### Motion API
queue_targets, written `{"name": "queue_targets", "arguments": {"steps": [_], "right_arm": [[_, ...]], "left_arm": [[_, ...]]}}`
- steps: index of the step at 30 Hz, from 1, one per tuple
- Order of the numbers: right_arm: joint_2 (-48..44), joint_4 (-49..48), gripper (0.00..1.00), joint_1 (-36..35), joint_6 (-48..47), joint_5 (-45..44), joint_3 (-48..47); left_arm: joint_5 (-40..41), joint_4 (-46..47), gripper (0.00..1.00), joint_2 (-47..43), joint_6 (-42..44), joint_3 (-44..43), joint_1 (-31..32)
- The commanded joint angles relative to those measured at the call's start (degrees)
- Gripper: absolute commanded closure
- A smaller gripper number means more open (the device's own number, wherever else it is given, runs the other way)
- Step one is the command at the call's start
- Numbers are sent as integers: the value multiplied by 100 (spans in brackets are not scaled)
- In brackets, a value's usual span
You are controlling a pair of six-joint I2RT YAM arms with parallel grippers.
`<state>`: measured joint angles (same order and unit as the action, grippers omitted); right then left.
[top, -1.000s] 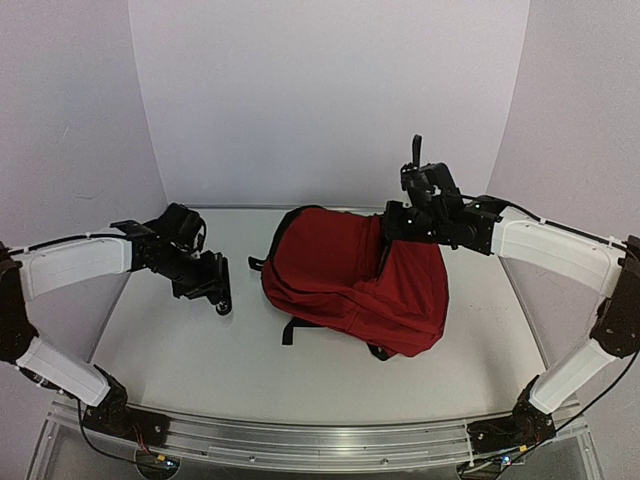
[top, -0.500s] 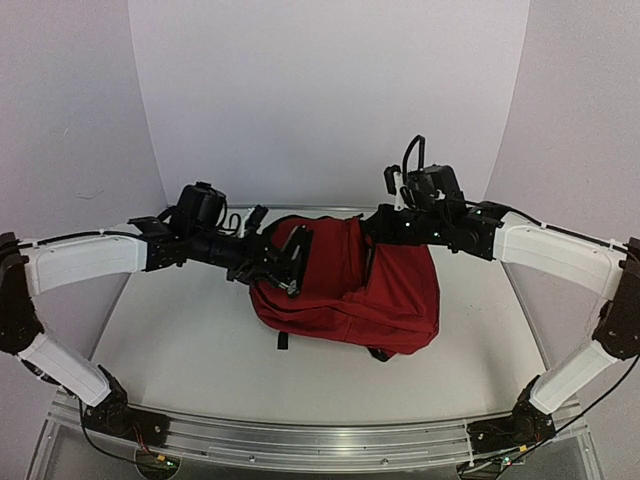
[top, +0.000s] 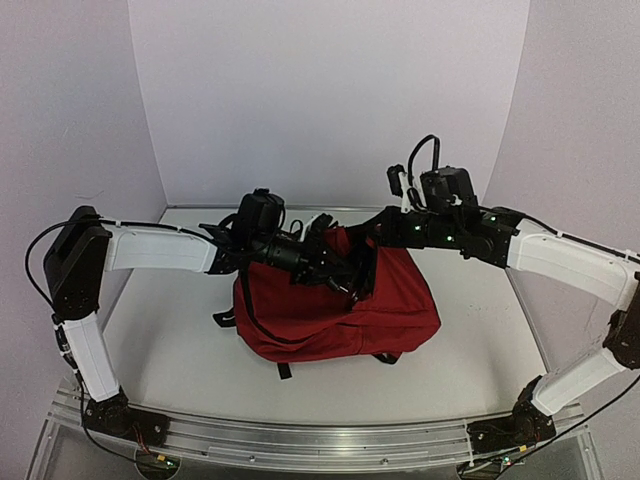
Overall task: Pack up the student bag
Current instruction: Place the stationery in the student bag.
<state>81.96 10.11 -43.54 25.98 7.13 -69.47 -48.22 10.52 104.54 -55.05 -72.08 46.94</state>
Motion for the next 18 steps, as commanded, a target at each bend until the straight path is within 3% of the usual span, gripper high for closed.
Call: {"name": "queue_targets", "arguments": {"steps": [1,7,11,18], "right_arm": [[-427,-858,100,-84,-6,197,-100],[-502,-922,100,-114,77,98,2],[-574,-955,100,-138,183,-102,121],[-584,-958,100,-160,360,-471,195]], "left_arm": [[206,1316,100,150,-683,-445,11],[797,2511,100,602,-1676,-555,33],[1306,2655,100,780,-1805,-706,132],[2104,1604,100,1012,-1282,-1068,449]]}}
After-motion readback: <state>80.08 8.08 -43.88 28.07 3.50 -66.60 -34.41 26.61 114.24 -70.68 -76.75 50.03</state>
